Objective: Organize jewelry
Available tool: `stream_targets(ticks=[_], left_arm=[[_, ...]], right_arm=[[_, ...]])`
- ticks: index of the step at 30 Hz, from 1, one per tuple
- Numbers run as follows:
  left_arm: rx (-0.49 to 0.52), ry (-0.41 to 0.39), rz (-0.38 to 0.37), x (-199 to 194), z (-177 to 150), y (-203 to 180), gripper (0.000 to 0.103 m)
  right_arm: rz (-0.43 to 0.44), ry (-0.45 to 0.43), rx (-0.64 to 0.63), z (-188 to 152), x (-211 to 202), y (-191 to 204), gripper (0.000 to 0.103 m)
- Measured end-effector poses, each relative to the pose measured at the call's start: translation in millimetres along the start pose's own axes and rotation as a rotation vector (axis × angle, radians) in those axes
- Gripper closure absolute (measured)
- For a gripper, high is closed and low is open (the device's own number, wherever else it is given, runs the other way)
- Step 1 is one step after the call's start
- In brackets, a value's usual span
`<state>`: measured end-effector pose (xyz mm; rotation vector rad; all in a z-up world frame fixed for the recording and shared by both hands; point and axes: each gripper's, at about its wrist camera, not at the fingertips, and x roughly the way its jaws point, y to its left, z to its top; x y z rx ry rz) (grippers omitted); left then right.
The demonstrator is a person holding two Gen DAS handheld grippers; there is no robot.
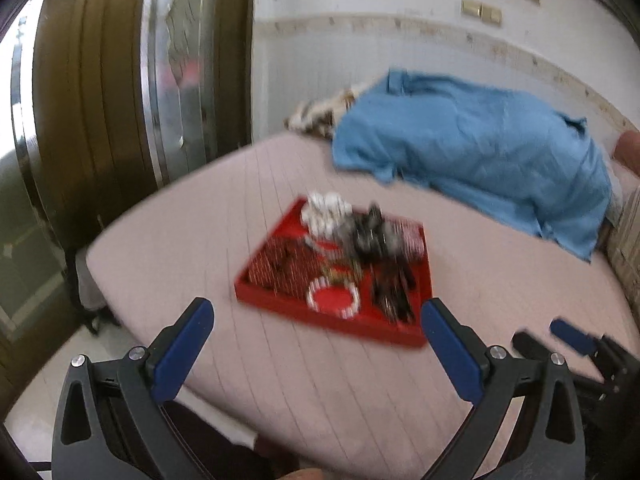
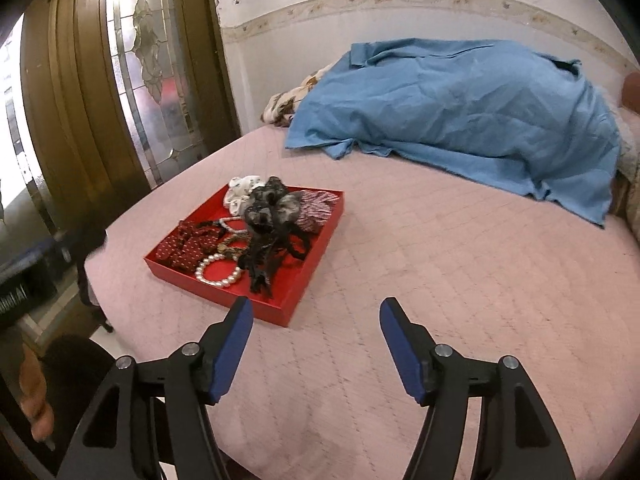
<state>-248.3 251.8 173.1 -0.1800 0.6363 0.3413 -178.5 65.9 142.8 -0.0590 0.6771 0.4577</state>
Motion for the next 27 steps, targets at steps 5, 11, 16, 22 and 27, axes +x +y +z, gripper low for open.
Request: stream_targets(ticks=[5, 11, 16, 22, 27], left_arm=[[0.023, 0.055, 0.028, -0.8, -16.3, -3.7, 0.000], [0.041, 0.033, 0.062, -13.1, -19.7, 1.0, 0.000], [0.061, 0.042, 0.099, -13.4, -21.9, 1.5, 0.000], [0.074, 0.059, 0.120, -10.7, -23.9, 2.7, 0.000], [0.080, 0.061, 0.110, -10.4, -24.4, 2.3, 0.000]], right_arm=[[-0.037, -0.015, 0.017, -8.0, -10.2, -9.8, 0.033], [-0.057, -0.040, 0.032, -10.4, -21.2, -11.5, 0.030], [-0.056, -0.042, 0.002, -13.7, -25.9, -1.4, 0.028], [-0.071, -0.059, -0.036, -17.3, -32.8, 9.9, 0.023], [-0.081, -0.055, -0.032, -18.4, -32.6, 10.3, 0.023]])
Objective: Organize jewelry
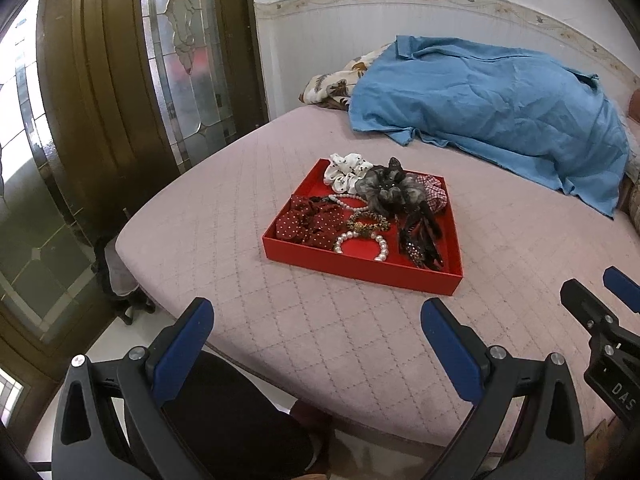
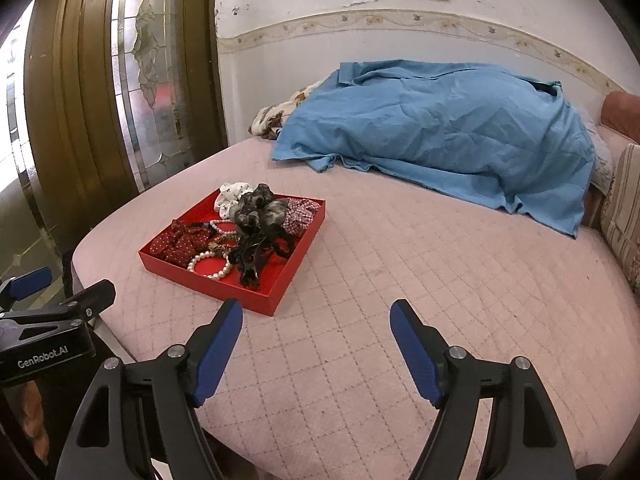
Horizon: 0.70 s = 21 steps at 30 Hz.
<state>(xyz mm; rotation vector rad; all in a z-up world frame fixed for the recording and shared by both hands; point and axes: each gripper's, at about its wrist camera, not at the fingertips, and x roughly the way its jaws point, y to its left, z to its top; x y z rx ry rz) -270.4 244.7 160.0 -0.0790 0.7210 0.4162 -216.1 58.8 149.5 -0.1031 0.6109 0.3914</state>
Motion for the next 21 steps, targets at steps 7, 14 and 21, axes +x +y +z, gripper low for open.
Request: stream_targets(ticks=[7, 14, 21], left_arm=[[0.011, 0.021, 0.007, 5.1, -2.1, -2.9, 0.000], [-0.005, 0.029, -0.017, 8.5, -2.6, -1.2, 0.000], [-0.005, 0.041, -0.026, 11.9, -4.6, -2.1, 0.000]], right_arm=[[-0.001, 0.008, -0.005, -1.3, 2.2, 1.3, 0.022], [-0.007, 0.014, -0.001, -2.6, 4.0, 0.2, 0.022], [-0.004, 0.015, -0.009, -2.6, 5.0, -0.1, 0.021]])
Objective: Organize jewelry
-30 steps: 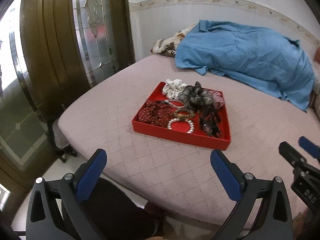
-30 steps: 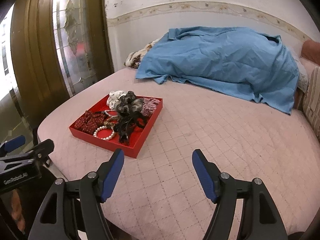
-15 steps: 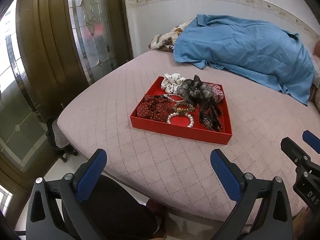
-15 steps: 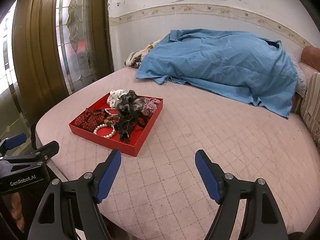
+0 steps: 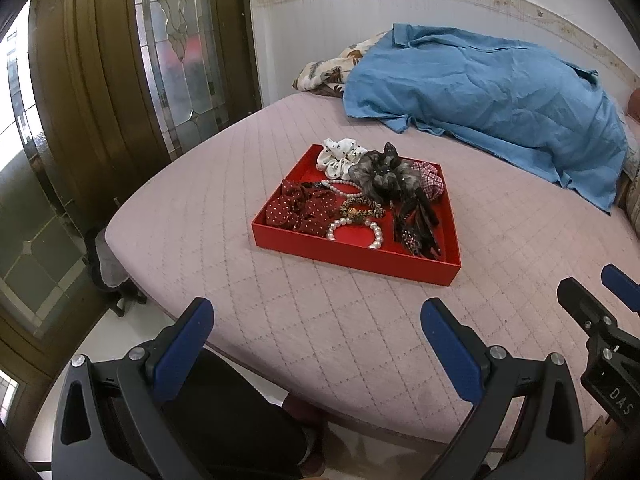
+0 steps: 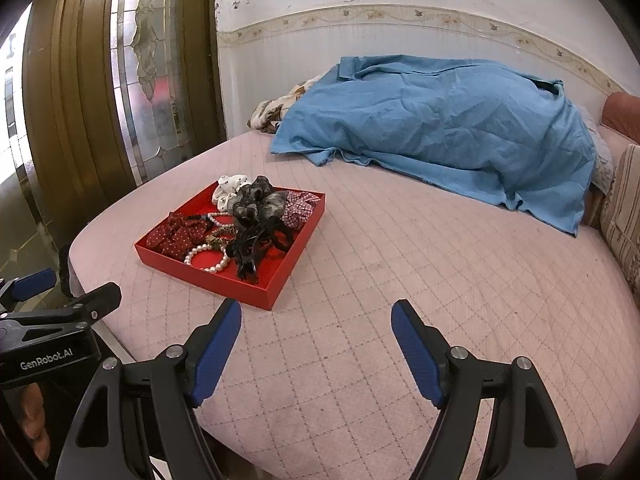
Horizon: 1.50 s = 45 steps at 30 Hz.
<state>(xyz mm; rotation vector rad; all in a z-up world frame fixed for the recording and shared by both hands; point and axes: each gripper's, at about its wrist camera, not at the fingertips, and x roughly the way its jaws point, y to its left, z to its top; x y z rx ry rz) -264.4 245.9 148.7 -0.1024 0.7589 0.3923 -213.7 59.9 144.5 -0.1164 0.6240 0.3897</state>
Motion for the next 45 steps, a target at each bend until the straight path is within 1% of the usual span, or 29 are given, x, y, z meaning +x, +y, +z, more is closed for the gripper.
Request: stream_targets(ticks=[15, 45], left_arm=[[-0.006, 0.028, -0.018, 9.4, -3.1, 1.2, 0.000], [-0.016, 0.059, -0.023, 16.0, -7.3, -0.3, 0.000]], right_arm=[[-0.001, 0.011, -0.025, -3.1, 2.0, 7.7, 0.020], [0.010, 0.030, -0.053, -7.9, 9.1, 15.3, 0.017]])
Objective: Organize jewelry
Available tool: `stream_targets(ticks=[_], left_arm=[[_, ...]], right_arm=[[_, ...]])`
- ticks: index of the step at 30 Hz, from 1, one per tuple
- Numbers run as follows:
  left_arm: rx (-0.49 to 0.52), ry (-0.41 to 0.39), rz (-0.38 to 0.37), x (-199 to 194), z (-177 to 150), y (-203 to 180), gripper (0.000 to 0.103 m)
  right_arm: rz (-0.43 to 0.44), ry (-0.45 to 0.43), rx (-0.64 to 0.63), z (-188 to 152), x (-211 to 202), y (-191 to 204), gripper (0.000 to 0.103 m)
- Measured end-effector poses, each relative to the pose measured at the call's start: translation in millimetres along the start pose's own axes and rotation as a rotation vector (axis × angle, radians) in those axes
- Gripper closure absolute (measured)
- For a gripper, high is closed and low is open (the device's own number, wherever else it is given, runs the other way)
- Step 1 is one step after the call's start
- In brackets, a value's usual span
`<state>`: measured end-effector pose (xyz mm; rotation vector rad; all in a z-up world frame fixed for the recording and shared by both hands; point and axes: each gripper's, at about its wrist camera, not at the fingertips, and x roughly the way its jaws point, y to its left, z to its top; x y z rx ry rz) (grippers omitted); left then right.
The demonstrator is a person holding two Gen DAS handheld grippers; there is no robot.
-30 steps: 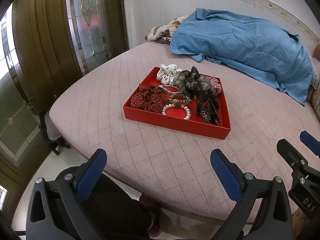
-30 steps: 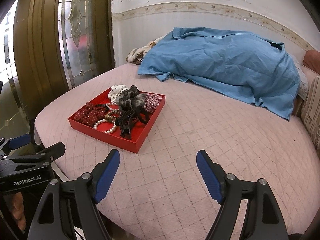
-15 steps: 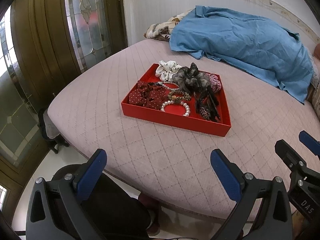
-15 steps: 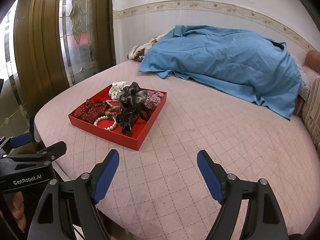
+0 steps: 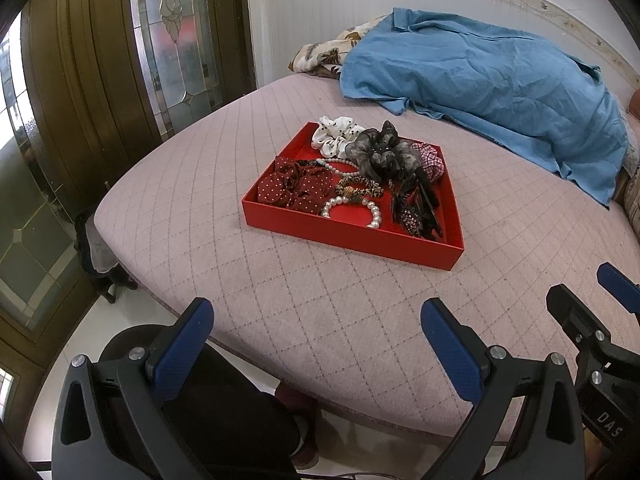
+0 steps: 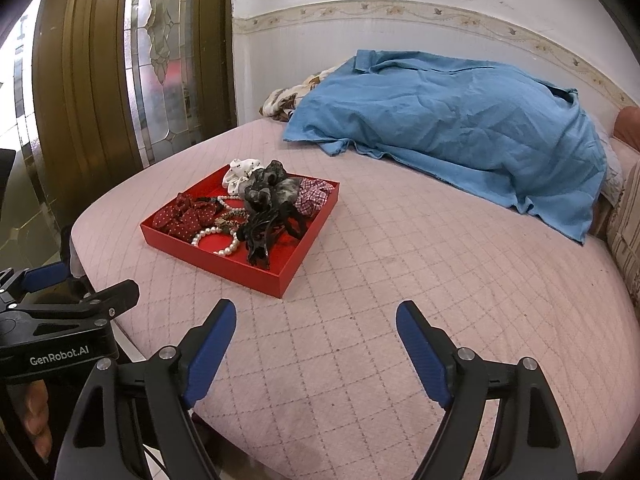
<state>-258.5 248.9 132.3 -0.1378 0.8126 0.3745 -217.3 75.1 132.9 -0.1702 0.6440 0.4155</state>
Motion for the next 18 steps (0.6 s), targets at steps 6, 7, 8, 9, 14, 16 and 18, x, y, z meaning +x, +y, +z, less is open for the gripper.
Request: stream_targets(ticks=[6, 7, 8, 9, 14, 16, 18], left_arm=[[0.001, -0.001, 0.001, 0.5, -0.2, 0.2, 0.000], [0.002, -0.002, 0.002, 0.4, -0.6, -0.1, 0.000], [0.002, -0.002, 0.001, 0.6, -0.3, 0.1, 0.000], [0.002, -0.001, 0.001, 0.7, 0.0, 0.4, 0.000], [0.002, 0.001, -0.002, 0.9, 0.2, 0.3, 0.000], [0.001, 0.002, -0.007, 0.8, 0.1, 0.1, 0.000], [-0.001, 0.003, -0.013, 0.8, -0.3, 1.8, 0.000]], right_arm=[[0.009, 0.010, -0.003, -1.4, 2.2, 2.1, 0.017], [0.011, 0.012, -0.003, -1.3, 2.7, 2.0, 0.017], [0.014, 0.014, -0.003, -1.6, 3.1, 2.3, 0.017], [0.015, 0.015, -0.003, -1.8, 3.6, 2.0, 0.017], [0.023, 0.022, -0.002, -2.7, 5.2, 1.6, 0.017], [0.026, 0.026, -0.002, -2.8, 6.5, 1.8, 0.016], [0.031, 0.029, -0.001, -3.2, 7.2, 1.6, 0.015]])
